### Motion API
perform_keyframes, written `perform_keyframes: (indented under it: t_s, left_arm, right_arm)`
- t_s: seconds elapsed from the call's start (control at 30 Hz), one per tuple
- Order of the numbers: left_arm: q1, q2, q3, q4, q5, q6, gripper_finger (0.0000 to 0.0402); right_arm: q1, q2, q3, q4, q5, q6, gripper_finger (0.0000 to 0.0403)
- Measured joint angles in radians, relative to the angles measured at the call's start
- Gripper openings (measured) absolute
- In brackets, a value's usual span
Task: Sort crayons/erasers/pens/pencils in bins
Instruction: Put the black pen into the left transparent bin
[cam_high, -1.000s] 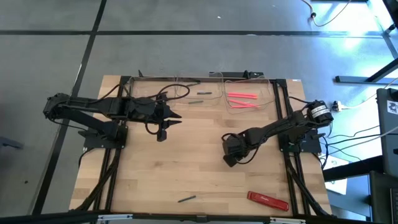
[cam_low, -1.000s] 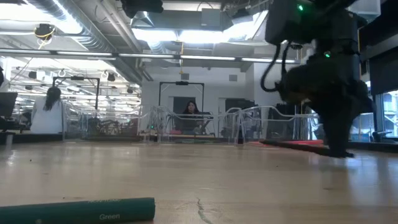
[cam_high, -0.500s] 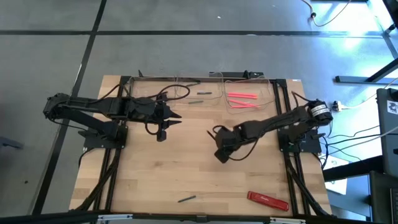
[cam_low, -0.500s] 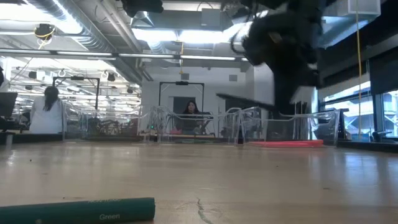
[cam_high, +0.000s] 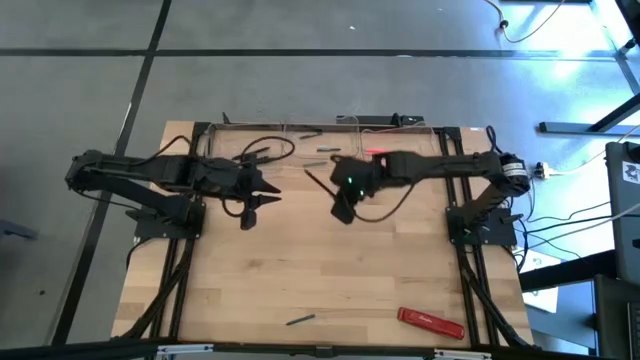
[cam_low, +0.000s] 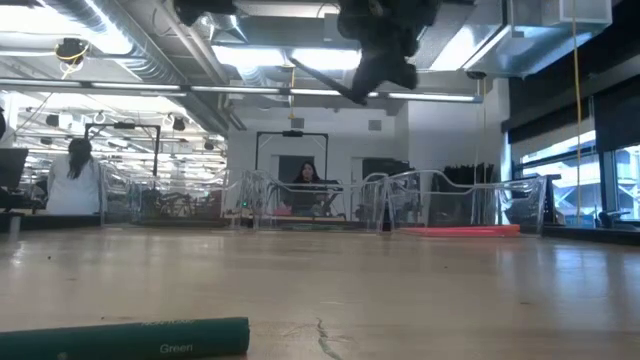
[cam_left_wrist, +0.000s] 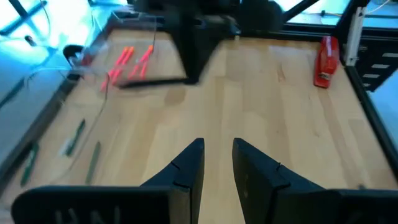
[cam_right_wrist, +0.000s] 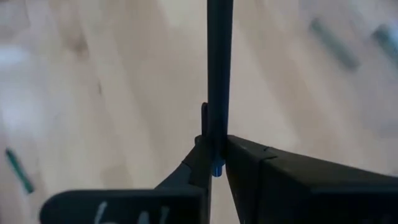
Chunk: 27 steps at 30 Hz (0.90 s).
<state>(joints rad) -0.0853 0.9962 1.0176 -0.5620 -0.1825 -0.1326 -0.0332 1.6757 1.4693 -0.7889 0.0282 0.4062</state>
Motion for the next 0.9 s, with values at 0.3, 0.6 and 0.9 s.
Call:
perform_keyframes:
  t_s: [0.3,0.6,0.9]
  left_arm:
    - [-0.036,-0.107,0.0,-0.134,-0.045,-0.169,0.0076]
    - [-0.036,-0.162,0.0,-0.29,-0.06,-0.339,0.0076]
    - [-0.036,-0.193,0.0,-0.447,-0.124,-0.501,0.0076]
  right_arm:
    - [-0.106,0.12,0.241,0.007,-0.007,-0.275,0.0036]
    - [-0.186,0.322,0.554,-0.019,-0.128,-0.462,0.0036]
    - [-0.225,0.503,0.783,-0.028,-0.138,-0.523,0.0038]
